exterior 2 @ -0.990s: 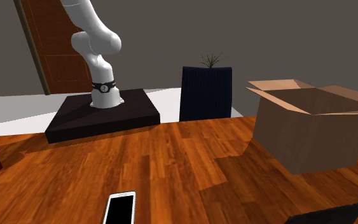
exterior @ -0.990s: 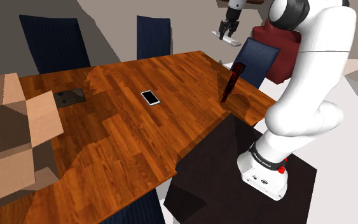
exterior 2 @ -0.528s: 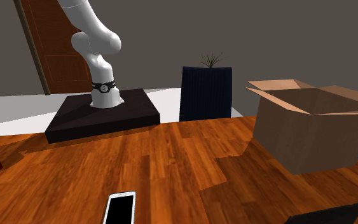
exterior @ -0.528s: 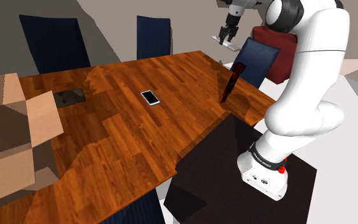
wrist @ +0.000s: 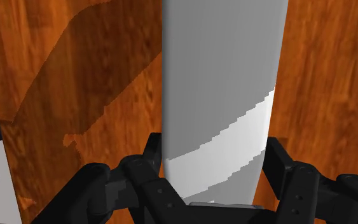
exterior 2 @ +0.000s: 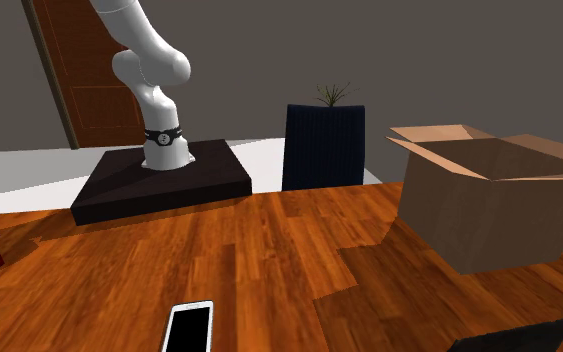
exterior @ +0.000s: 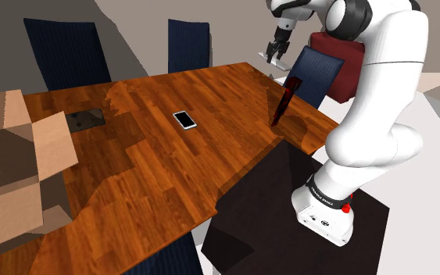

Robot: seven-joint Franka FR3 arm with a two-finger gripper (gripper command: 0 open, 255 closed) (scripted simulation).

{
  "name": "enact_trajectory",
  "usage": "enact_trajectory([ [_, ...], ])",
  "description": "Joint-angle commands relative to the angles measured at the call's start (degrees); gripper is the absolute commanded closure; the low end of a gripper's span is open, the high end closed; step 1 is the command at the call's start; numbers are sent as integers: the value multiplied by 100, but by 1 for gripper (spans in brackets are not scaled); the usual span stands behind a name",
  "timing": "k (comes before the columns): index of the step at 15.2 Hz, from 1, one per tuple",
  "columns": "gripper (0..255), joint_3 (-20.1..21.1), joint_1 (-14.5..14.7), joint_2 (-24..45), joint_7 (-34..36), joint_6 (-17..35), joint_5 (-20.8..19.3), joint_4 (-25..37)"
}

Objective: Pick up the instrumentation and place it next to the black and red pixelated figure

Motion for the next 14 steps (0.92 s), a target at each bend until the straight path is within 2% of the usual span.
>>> enact_trajectory([
  [1, 255, 4, 0, 45, -4, 119, 8, -68],
  [14, 255, 38, -4, 369, -35, 941, 62, -568],
])
